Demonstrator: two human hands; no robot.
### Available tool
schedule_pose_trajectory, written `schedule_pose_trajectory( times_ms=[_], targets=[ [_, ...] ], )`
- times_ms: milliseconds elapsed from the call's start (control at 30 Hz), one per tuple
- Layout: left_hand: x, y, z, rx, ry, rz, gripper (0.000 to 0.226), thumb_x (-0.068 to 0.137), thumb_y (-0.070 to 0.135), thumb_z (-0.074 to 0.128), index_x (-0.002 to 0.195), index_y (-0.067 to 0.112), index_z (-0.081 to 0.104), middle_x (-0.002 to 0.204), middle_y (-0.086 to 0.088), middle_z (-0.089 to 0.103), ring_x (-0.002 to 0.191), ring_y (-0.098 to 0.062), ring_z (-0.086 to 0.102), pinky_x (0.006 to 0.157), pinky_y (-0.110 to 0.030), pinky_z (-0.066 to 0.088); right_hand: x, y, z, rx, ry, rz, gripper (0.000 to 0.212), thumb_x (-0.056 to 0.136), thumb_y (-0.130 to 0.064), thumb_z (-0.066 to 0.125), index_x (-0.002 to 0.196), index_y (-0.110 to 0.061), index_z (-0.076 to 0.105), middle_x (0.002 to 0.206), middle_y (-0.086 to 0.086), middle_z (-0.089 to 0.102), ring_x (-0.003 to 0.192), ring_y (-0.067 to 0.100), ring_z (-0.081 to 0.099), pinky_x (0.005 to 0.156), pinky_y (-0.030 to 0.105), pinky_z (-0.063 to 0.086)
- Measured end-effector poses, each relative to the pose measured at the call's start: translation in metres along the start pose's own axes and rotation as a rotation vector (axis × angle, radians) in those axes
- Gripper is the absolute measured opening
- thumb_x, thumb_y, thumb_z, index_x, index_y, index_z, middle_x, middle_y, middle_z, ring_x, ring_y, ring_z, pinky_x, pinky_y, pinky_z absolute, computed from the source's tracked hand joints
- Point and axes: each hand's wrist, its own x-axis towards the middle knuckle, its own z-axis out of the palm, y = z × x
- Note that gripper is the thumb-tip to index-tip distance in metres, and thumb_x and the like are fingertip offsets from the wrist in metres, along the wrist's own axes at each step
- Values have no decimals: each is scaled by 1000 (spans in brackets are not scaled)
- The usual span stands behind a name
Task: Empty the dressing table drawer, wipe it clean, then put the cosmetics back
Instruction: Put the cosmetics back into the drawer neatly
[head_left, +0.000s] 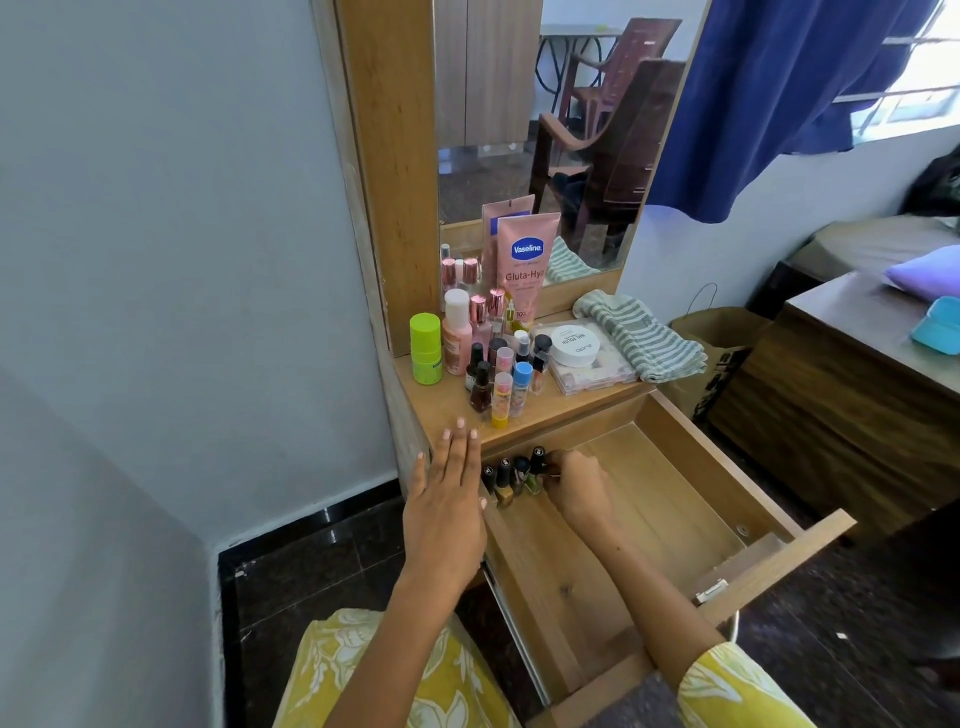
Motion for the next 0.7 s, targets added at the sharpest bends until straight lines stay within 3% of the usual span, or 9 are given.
schedule_pose_trajectory(
  times_ms=[133,200,267,333,367,433,533,700],
  targets=[
    [4,-3,-6,-31,17,9,61,102,33,26,148,14,-9,156,-5,-15,144,-18,-12,114,-41,-8,-15,-5,-15,-16,91,4,30,89,-9,59,117,-12,65,113,5,69,103,21,64,86,33,52],
    [8,-6,-11,-134,107,11,59,102,30,29,150,15,-1,158,-5,-3,145,-18,-2,114,-39,-4,-28,-8,-21,42,193,-42,28,89,-9,58,114,-14,66,108,0,70,96,16,65,83,31,52],
    [16,-9,-17,-237,266,26,58,99,23,40,149,14,13,154,-9,24,141,-23,23,113,-37,12,-41,-11,-23,122,258,-104,22,88,-9,60,108,-15,68,98,-3,72,80,8,64,73,21,50],
    [31,-13,-21,-257,412,59,61,92,13,53,147,14,26,130,-13,52,119,-26,50,101,-39,38,-48,-11,-21,175,302,-157,18,88,-8,61,103,-15,69,91,-4,71,67,-1,56,64,8,40],
    [40,-15,-24,-234,449,75,65,89,10,58,147,16,28,118,-13,57,108,-26,55,92,-39,44,-49,-11,-20,192,326,-182,17,88,-7,61,101,-15,69,89,-4,71,65,-3,54,63,5,39],
    [56,-18,-31,-173,462,99,70,84,7,64,145,22,33,103,-13,55,94,-25,54,79,-38,47,-49,-9,-18,222,366,-207,16,87,-6,62,97,-16,69,87,-5,71,68,-2,58,65,10,47],
    [72,-20,-40,-103,504,119,57,79,7,72,131,24,54,95,-10,54,87,-24,50,71,-35,43,-46,-8,-14,245,393,-223,18,86,-6,62,97,-18,69,89,-7,71,74,4,64,71,30,57],
    [78,-21,-45,-165,571,135,33,77,20,75,108,15,66,100,-7,61,95,-23,55,79,-30,41,-46,-6,-13,253,420,-255,19,86,-7,63,98,-19,70,92,-10,72,77,1,65,72,32,58]
  ],
)
